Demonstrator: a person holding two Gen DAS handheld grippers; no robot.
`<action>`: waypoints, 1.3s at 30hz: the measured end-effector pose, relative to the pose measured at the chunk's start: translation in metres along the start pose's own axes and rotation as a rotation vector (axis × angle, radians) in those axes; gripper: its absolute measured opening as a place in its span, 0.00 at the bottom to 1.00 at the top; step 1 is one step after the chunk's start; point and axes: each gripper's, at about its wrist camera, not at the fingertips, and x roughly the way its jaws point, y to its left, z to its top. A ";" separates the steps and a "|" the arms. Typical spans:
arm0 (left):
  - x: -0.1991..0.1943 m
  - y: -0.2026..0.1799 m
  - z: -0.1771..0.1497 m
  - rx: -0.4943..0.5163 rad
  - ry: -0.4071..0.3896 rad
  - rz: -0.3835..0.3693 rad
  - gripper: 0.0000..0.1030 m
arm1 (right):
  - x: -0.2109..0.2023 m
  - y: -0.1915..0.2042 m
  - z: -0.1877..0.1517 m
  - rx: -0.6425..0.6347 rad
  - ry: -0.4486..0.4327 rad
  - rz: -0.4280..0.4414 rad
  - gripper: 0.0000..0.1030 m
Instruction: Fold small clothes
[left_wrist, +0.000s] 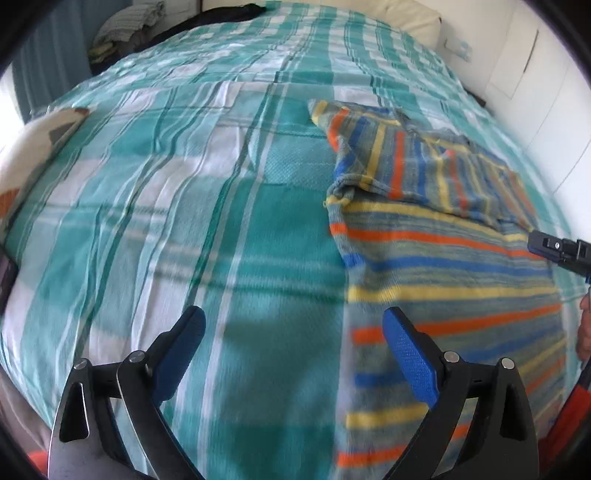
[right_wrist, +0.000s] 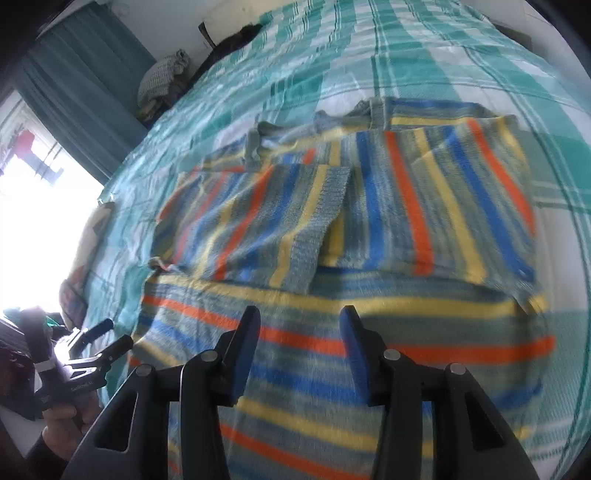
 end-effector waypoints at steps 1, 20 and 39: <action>-0.009 0.002 -0.011 -0.025 0.001 -0.020 0.95 | -0.018 0.001 -0.010 -0.015 -0.029 0.004 0.52; -0.030 -0.053 -0.055 0.090 0.043 -0.011 0.95 | -0.171 -0.112 -0.170 0.263 -0.344 -0.375 0.74; -0.025 -0.039 -0.049 0.060 0.047 -0.003 0.95 | -0.145 -0.098 -0.173 0.191 -0.276 -0.406 0.74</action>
